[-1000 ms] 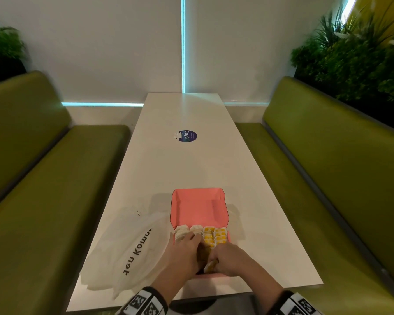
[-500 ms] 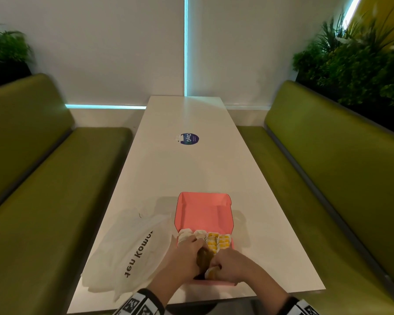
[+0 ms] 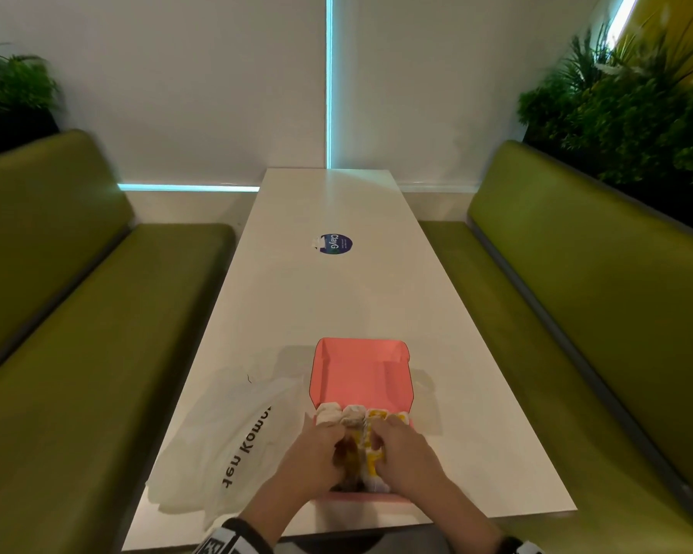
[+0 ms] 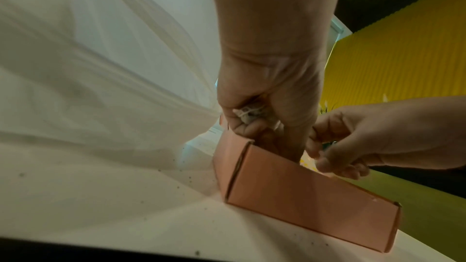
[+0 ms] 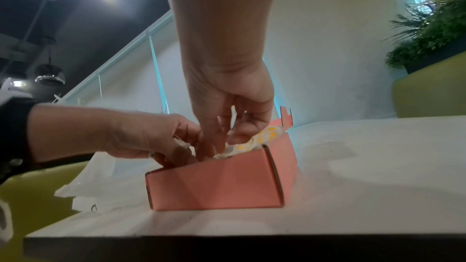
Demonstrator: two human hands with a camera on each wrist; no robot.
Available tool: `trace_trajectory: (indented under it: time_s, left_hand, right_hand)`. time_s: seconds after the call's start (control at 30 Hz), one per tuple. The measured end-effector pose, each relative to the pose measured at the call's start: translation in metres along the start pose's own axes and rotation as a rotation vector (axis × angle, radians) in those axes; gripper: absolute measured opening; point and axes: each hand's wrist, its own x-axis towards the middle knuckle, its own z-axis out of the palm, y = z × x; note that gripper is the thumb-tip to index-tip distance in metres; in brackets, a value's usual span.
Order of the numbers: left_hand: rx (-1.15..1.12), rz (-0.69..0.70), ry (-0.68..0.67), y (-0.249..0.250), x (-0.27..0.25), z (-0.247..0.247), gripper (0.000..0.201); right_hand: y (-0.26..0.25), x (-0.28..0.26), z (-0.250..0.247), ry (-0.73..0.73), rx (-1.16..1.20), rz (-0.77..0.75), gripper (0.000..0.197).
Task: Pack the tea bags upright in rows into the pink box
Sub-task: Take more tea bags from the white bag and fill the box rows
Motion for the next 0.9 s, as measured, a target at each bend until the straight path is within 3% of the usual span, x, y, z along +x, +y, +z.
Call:
trace_trajectory:
  time_s: [0.07,0.13,0.2,0.27,0.37,0.43,0.53,0.63,0.77,0.9]
  left_hand:
    - [-0.009,0.013,0.018,0.001,-0.001,0.001,0.033]
    - [-0.046,0.027,0.061,0.003,-0.002,0.000,0.030]
    - [-0.177,0.034,0.092,0.005,-0.002,-0.001,0.026]
    - [-0.355,0.035,0.105,0.006,-0.001,-0.004,0.033]
    - [-0.604,0.021,0.111,0.011,-0.001,-0.014,0.058]
    - [-0.739,0.060,0.137,0.016,-0.002,-0.022,0.066]
    - [-0.866,0.125,0.174,0.023,-0.004,-0.033,0.080]
    - [-0.906,0.171,0.200,0.030,-0.004,-0.037,0.083]
    - [-0.965,0.208,0.193,0.036,-0.009,-0.042,0.084]
    - [-1.121,0.141,0.239,0.034,-0.010,-0.045,0.073]
  right_hand:
    - [-0.003,-0.002,-0.003,-0.122,0.020,-0.059,0.014]
    - [-0.006,-0.004,-0.003,-0.220,-0.017,-0.075,0.022]
    - [-0.006,-0.006,-0.002,-0.249,-0.027,-0.055,0.025]
    - [-0.006,-0.007,-0.005,-0.229,-0.001,-0.049,0.023]
    - [-0.006,-0.005,-0.014,-0.076,0.147,-0.051,0.015]
    - [-0.012,-0.006,-0.024,0.031,0.423,-0.021,0.007]
    - [-0.023,-0.008,-0.036,0.039,0.794,0.002,0.012]
    - [-0.027,-0.006,-0.041,0.033,0.794,-0.022,0.011]
    - [-0.028,-0.002,-0.043,0.132,0.755,-0.024,0.009]
    - [-0.026,-0.001,-0.048,0.203,0.864,0.042,0.012]
